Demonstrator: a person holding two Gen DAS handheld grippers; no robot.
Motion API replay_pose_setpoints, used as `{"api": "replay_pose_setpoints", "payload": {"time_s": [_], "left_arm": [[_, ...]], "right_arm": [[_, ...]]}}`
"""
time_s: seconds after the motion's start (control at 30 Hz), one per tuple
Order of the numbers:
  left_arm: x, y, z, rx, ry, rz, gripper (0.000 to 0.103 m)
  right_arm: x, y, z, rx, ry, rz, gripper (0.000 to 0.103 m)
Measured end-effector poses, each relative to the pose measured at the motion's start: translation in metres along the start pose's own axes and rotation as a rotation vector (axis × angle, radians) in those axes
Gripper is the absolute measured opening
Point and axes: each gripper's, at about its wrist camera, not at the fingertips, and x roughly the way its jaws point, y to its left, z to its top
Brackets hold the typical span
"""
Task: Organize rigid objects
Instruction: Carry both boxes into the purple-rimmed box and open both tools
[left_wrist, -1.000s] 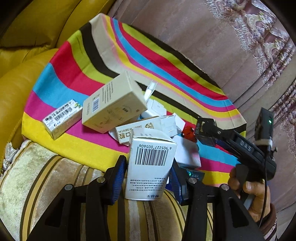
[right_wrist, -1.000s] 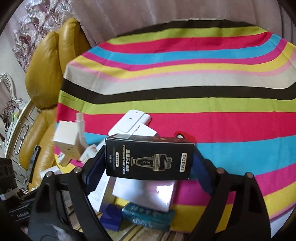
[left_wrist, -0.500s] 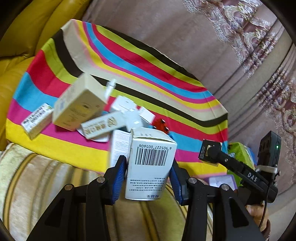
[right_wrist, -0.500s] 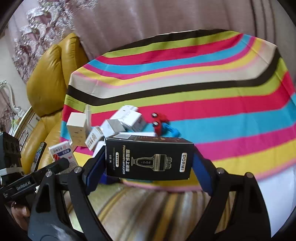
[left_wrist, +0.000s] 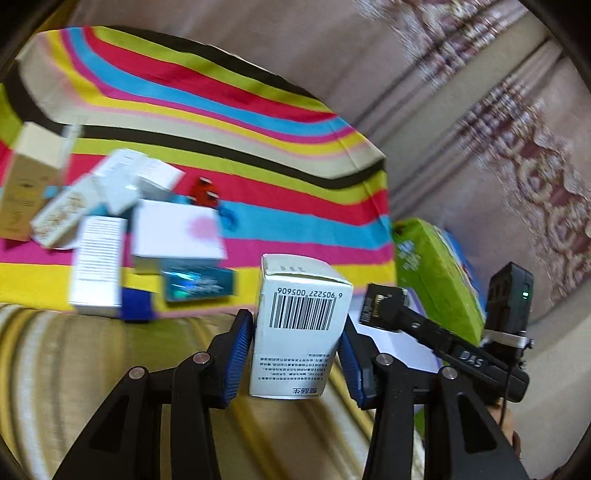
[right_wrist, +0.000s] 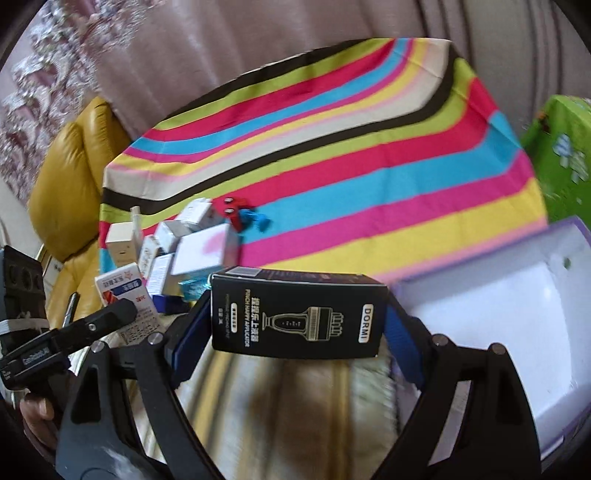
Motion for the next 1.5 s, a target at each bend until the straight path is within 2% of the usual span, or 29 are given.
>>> {"api": "replay_pose_setpoints", "payload": {"time_s": [0.27,0.47,0.6,0.77,0.8,0.87,0.9,0.93,1.03,1.17,1.23,1.37,1.5], "left_arm": [[0.035,-0.054,-0.013,0.100,0.126,-0.105,0.046],[0.055,-0.086,-0.022,0.171,0.174,-0.146,0.046],[0.066,-0.110,-0.031,0.254,0.201,-0.175,0.046],[0.079,-0.131,-0.042,0.348,0.276,-0.245,0.046],[0.083,-0.135,-0.045,0.368,0.302,-0.264,0.047],[0.086,-0.140,-0.050,0.393,0.335,-0.279,0.057],[0.088,-0.141,-0.051,0.402,0.343,-0.278,0.069],[0.087,-0.141,-0.052,0.406,0.342,-0.277,0.077],[0.085,-0.142,-0.053,0.416,0.340,-0.278,0.085],[0.084,-0.145,-0.054,0.441,0.343,-0.216,0.085],[0.078,-0.149,-0.054,0.476,0.300,-0.180,0.085],[0.064,-0.154,-0.057,0.585,0.243,-0.154,0.087],[0.060,-0.155,-0.058,0.655,0.219,-0.098,0.088]], "right_arm": [[-0.024,-0.044,-0.012,0.081,-0.014,-0.115,0.088],[-0.048,-0.084,-0.025,0.161,-0.033,-0.239,0.088],[-0.062,-0.110,-0.033,0.232,-0.047,-0.306,0.088],[-0.065,-0.127,-0.038,0.293,-0.029,-0.335,0.088],[-0.065,-0.129,-0.040,0.303,-0.027,-0.343,0.088],[-0.068,-0.133,-0.043,0.318,-0.035,-0.372,0.088],[-0.070,-0.136,-0.044,0.330,-0.034,-0.393,0.088],[-0.071,-0.138,-0.045,0.341,-0.039,-0.401,0.088],[-0.073,-0.146,-0.049,0.375,-0.037,-0.420,0.088],[-0.075,-0.144,-0.053,0.382,-0.073,-0.411,0.089],[-0.078,-0.142,-0.055,0.386,-0.108,-0.411,0.091],[-0.080,-0.126,-0.050,0.280,-0.150,-0.474,0.097],[-0.076,-0.123,-0.047,0.243,-0.113,-0.535,0.099]]}}
